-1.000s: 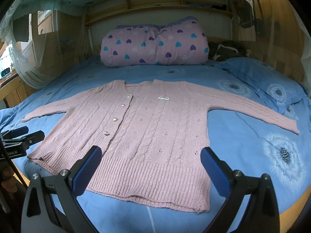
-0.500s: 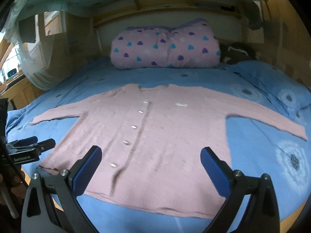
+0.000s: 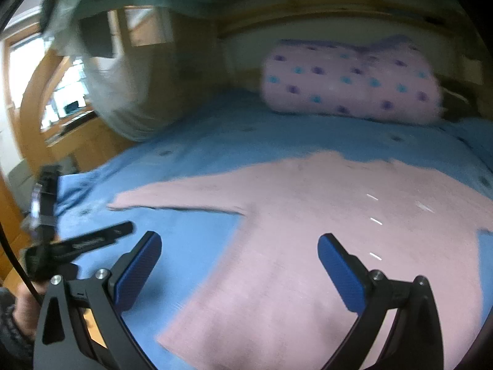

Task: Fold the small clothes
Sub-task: 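Reach the left gripper to a pink sleeve cuff and close on it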

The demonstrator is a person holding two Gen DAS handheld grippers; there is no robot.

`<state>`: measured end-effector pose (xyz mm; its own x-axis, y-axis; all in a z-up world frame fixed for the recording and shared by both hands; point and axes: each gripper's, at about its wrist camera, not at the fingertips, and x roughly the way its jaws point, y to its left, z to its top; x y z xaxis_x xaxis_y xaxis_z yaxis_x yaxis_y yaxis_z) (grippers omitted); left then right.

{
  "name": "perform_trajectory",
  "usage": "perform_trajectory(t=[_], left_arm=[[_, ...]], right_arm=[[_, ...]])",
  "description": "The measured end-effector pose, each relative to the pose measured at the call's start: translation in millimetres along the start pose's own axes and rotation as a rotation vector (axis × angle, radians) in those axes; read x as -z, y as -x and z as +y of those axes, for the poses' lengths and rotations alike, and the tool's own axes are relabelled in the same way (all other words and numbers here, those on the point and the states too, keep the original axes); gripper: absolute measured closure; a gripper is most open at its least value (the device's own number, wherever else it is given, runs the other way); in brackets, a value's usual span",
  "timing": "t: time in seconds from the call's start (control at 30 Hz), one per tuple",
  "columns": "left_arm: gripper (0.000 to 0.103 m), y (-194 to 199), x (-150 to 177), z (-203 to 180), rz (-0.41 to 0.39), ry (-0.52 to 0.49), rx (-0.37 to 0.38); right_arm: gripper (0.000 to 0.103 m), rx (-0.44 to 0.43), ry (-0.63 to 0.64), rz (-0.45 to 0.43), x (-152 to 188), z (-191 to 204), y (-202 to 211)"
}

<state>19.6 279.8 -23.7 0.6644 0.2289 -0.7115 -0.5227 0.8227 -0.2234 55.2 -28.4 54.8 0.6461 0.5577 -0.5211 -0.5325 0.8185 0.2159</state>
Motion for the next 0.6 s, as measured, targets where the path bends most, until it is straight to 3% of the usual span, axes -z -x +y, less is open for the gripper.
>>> perform_trajectory(t=[0.1, 0.2, 0.33, 0.5, 0.6], left_arm=[[0.005, -15.2, -14.5, 34.5, 0.039, 0.045, 0.032], [0.006, -29.2, -25.4, 63.6, 0.103, 0.108, 0.144], [0.006, -42.9, -41.3, 95.3, 0.039, 0.113, 0.080], [0.007, -83.9, -56.2, 149.1, 0.054, 0.236, 0.107], [0.007, -94.1, -70.8, 157.5, 0.040, 0.274, 0.115]], right_arm=[[0.000, -0.047, 0.056, -0.007, -18.5, 37.2, -23.9], [0.000, -0.103, 0.109, -0.010, -32.6, 66.7, -37.5], [0.000, -0.158, 0.200, -0.034, -41.1, 102.9, -52.7], [0.000, -0.161, 0.184, -0.042, -38.2, 112.1, -68.6], [0.000, -0.153, 0.216, -0.025, -34.5, 106.4, -71.5]])
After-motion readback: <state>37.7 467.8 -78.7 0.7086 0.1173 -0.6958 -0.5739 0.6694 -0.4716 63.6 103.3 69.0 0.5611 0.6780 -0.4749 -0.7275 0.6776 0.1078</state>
